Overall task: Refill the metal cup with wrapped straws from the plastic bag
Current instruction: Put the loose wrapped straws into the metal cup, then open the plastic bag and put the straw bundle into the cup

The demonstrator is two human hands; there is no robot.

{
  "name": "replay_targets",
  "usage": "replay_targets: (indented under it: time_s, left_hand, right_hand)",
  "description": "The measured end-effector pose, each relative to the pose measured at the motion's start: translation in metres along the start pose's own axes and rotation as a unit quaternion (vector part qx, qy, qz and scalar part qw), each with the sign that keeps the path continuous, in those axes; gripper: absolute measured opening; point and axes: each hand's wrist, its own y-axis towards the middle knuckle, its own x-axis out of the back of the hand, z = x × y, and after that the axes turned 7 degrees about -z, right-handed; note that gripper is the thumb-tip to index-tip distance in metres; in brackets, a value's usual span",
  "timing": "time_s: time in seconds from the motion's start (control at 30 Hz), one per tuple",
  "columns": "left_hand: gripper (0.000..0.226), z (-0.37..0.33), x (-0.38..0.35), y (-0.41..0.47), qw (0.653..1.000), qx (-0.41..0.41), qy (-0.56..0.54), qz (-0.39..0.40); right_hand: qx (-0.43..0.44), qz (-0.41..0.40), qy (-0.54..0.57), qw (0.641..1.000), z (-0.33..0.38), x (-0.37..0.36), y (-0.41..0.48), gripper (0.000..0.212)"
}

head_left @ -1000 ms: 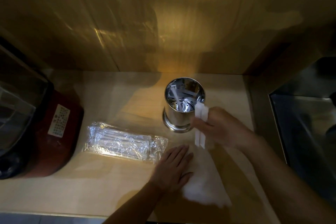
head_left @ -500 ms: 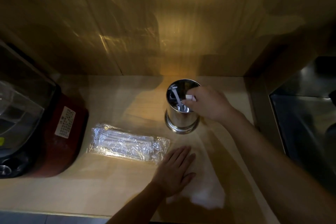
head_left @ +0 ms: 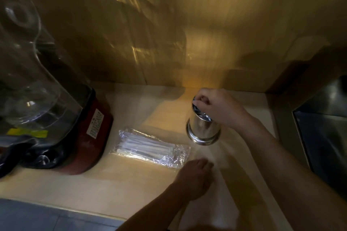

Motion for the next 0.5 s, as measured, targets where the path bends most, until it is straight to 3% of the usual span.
replay_targets:
  time_s: [0.13, 0.27, 0.33, 0.43, 0.5]
  left_hand:
    - [0.033, 0.018, 0.033, -0.005, 0.995, 0.069, -0.065, 0.005]
    - [0.028, 0.048, 0.064, -0.025, 0.98, 0.093, -0.114, -0.136]
    - [0.025, 0.064, 0.075, -0.035, 0.97, 0.127, -0.125, -0.167]
    - [0.037, 0.1, 0.076, -0.049, 0.977, 0.168, -0.022, -0.127]
    - [0.057, 0.123, 0.073, -0.06, 0.974, 0.212, 0.023, -0.072]
  right_hand:
    - [0.038, 0.001, 0.028, 0.999, 0.024, -0.027, -0.006, 0.015]
    - [0.035, 0.044, 0.02, 0.998, 0.028, -0.075, -0.014, 0.015]
    - [0.012, 0.07, -0.022, 0.997, 0.023, -0.101, -0.018, 0.017]
    - [-0.001, 0.142, -0.06, 0.988, 0.013, -0.139, -0.023, 0.024]
    - [-0.01, 0.196, -0.09, 0.976, 0.005, -0.158, -0.027, 0.044]
